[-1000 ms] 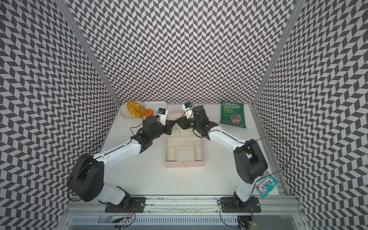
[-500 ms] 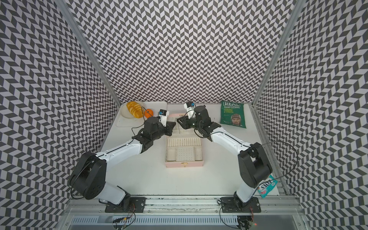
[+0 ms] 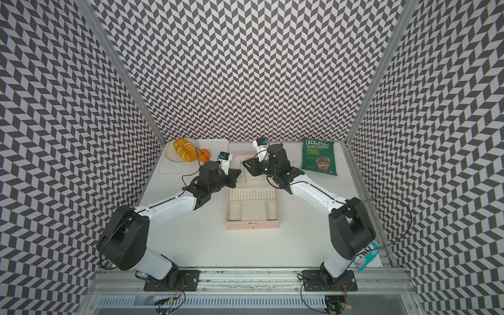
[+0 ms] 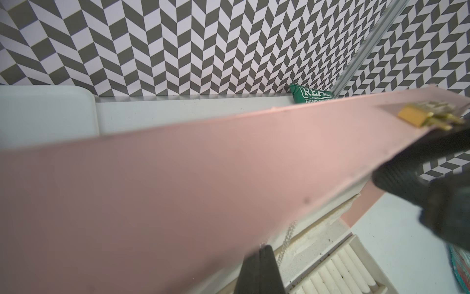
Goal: Put jewelry chain into jewelry box
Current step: Hang the necklace on the jewelry box clasp, then close the fastener on the jewelry box.
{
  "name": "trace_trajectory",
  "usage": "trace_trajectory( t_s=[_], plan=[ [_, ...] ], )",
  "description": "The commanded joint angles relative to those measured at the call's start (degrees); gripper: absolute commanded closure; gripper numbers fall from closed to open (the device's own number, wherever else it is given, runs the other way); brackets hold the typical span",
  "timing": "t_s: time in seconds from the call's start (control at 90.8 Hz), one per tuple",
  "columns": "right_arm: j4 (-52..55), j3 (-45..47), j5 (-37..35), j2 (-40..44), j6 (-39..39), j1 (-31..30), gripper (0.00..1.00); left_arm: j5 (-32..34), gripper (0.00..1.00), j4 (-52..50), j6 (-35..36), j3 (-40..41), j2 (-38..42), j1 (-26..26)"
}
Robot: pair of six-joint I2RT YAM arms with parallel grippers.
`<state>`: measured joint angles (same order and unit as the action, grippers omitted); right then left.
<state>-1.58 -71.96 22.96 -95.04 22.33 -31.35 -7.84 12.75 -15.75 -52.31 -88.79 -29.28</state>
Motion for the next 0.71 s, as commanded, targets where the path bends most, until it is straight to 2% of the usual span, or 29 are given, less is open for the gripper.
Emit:
trace_trajectory(
  t_s=[0.0,0.253,0.408,0.694],
  plan=[
    [-3.0,1.1,-0.5,2.5,0.0,0.2,0.73,0.2,1.00,0.2,-0.2,0.4,0.0,-0.5],
    [-2.9,1.4,-0.5,3.1,0.2,0.2,0.73,-0.3,1.00,-0.1,-0.3,-0.1,0.4,-0.8],
    [-2.8,1.7,-0.7,3.9,0.1,0.1,0.72,-0.6,0.96,-0.7,-0.8,-0.3,1.7,-0.8],
    [-0.2,0.4,-1.1,5.7,-2.0,-0.3,0.72,-0.3,0.73,-2.5,-1.9,0.9,6.7,-0.9]
  ],
)
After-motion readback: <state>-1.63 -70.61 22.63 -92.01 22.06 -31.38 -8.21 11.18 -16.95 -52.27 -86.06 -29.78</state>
